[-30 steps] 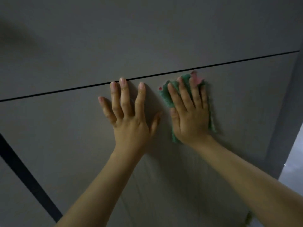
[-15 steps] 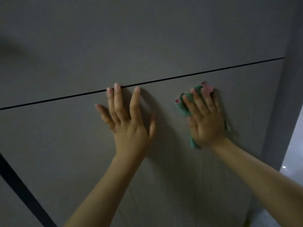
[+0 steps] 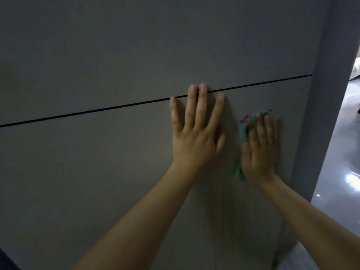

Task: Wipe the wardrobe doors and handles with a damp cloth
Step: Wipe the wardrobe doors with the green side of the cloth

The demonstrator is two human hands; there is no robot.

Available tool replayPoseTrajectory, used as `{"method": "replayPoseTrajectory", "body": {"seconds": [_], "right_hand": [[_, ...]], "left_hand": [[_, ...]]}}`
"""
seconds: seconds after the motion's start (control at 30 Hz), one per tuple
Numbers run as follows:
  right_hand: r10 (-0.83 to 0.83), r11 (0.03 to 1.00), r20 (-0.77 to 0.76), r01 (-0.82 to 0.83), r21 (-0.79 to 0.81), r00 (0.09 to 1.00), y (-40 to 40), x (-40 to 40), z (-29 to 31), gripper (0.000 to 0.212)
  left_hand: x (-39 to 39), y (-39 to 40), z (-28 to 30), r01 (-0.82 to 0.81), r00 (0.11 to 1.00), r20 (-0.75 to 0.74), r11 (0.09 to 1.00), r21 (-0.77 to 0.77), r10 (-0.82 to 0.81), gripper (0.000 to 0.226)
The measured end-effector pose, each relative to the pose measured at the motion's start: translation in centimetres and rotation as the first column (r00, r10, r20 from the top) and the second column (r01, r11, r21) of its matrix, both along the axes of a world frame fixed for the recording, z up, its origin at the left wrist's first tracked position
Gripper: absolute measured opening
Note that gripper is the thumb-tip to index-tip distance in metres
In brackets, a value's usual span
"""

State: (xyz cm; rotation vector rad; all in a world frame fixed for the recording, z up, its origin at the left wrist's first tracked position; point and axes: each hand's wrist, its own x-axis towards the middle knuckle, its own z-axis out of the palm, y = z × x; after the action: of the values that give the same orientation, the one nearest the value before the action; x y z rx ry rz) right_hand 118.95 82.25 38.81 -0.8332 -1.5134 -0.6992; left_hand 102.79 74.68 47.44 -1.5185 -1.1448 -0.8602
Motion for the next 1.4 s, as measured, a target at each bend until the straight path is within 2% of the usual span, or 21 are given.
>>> {"method": "replayPoseTrajectory", "body": {"seconds": [0.07,0.13,0.2,0.27,0.33,0.4,0.47,0.57,0.63,0.7,0.77,0.83,0.87,0.9,0.97,1.0,1.07,1.13,1.2,1.27,1.4], "right_hand": [[-0.013,0.999,-0.189,0.004,-0.046,0.982,1.2,1.4,0.1,0.05],[-0.026,0.992,-0.436,-0.03,-0.123,0.9,1.5,0.3,0.1,0.052],[-0.042,0.992,-0.579,-0.034,-0.12,0.814,0.5,-2.8,-1.1,0.052],[-0.025,0.992,-0.521,-0.043,-0.117,0.853,-1.0,-5.5,-3.6,0.05],[0.016,0.987,-0.329,-0.067,-0.145,0.944,-1.8,-5.4,-5.5,0.05],[0.018,0.993,-0.212,-0.043,-0.113,0.977,-0.9,-2.8,-6.2,0.05],[-0.013,0.993,-0.31,-0.023,-0.112,0.951,0.7,0.3,-6.3,0.051],[-0.011,0.978,-0.581,-0.112,-0.174,0.814,2.2,2.0,-6.4,0.052],[-0.031,0.971,-0.657,-0.133,-0.198,0.754,1.9,0.3,-6.9,0.05],[-0.031,0.972,-0.624,-0.123,-0.202,0.781,0.8,-2.2,-8.5,0.051],[0.017,0.961,-0.476,-0.146,-0.235,0.879,-0.4,-2.9,-10.1,0.051],[0.041,0.953,-0.397,-0.155,-0.26,0.917,-0.4,-1.0,-10.5,0.055],[0.022,0.947,-0.444,-0.161,-0.278,0.896,0.1,0.3,-10.4,0.06],[-0.001,0.932,-0.552,-0.2,-0.303,0.834,0.8,1.6,-10.0,0.066],[-0.015,0.869,-0.77,-0.373,-0.326,0.638,1.7,3.7,-8.5,0.066],[-0.033,0.846,-0.805,-0.412,-0.338,0.593,1.6,4.0,-8.0,0.063],[-0.076,0.841,-0.807,-0.397,-0.368,0.586,0.1,3.6,-7.6,0.057],[-0.112,0.846,-0.766,-0.344,-0.408,0.633,-1.8,2.0,-8.0,0.054],[-0.061,0.834,-0.74,-0.373,-0.407,0.67,-4.1,-0.3,-8.9,0.05],[0.035,0.805,-0.718,-0.445,-0.392,0.695,-6.8,-2.5,-9.2,0.042],[0.194,0.674,-0.719,-0.623,-0.396,0.667,-12.4,-7.1,-8.5,0.043]], "left_hand": [[0.1,0.2,0.0,-0.01,1.0,-0.008,1.0,0.02,0.011,0.064],[0.1,0.3,0.1,-0.02,1.0,-0.013,0.999,0.029,0.02,0.066],[0.0,0.3,0.1,-0.018,1.0,-0.012,0.999,0.026,0.019,0.067],[0.0,0.4,-0.1,-0.038,0.999,-0.01,0.999,0.029,0.038,0.07],[0.0,0.4,-0.1,-0.052,0.998,-0.015,0.998,0.029,0.053,0.072],[0.0,0.5,0.0,-0.056,0.998,-0.017,0.998,0.037,0.057,0.073],[0.1,0.6,-0.1,-0.057,0.998,-0.014,0.997,0.044,0.057,0.074],[0.3,0.5,-0.1,-0.063,0.998,-0.011,0.997,0.047,0.064,0.074],[0.3,0.4,0.0,-0.059,0.998,-0.012,0.998,0.039,0.059,0.074],[0.3,0.3,-0.1,-0.059,0.998,-0.003,0.998,0.027,0.059,0.074],[0.4,0.4,-0.1,-0.057,0.998,-0.006,0.998,0.023,0.058,0.074],[0.5,0.3,-0.1,-0.051,0.999,-0.013,0.999,0.013,0.051,0.074],[0.5,0.2,-0.1,-0.049,0.999,-0.015,0.999,0.006,0.049,0.075],[0.5,0.1,0.0,-0.047,0.999,-0.016,0.999,-0.001,0.047,0.074],[0.5,-0.1,0.1,-0.029,0.999,-0.015,1.0,-0.009,0.029,0.072],[0.5,-0.2,0.3,-0.011,1.0,-0.015,1.0,-0.012,0.01,0.071],[0.4,-0.4,0.0,0.059,0.998,-0.009,0.998,-0.031,-0.059,0.066],[0.5,-1.0,-1.2,0.181,0.983,0.007,0.979,-0.093,-0.181,0.061],[0.6,-2.5,-3.2,0.311,0.95,0.096,0.93,-0.194,-0.298,0.056],[0.4,-4.5,-5.1,0.427,0.896,0.255,0.864,-0.266,-0.364,0.053],[-2.0,-8.8,-7.6,0.605,0.738,0.562,0.735,-0.306,-0.373,0.048]]}}
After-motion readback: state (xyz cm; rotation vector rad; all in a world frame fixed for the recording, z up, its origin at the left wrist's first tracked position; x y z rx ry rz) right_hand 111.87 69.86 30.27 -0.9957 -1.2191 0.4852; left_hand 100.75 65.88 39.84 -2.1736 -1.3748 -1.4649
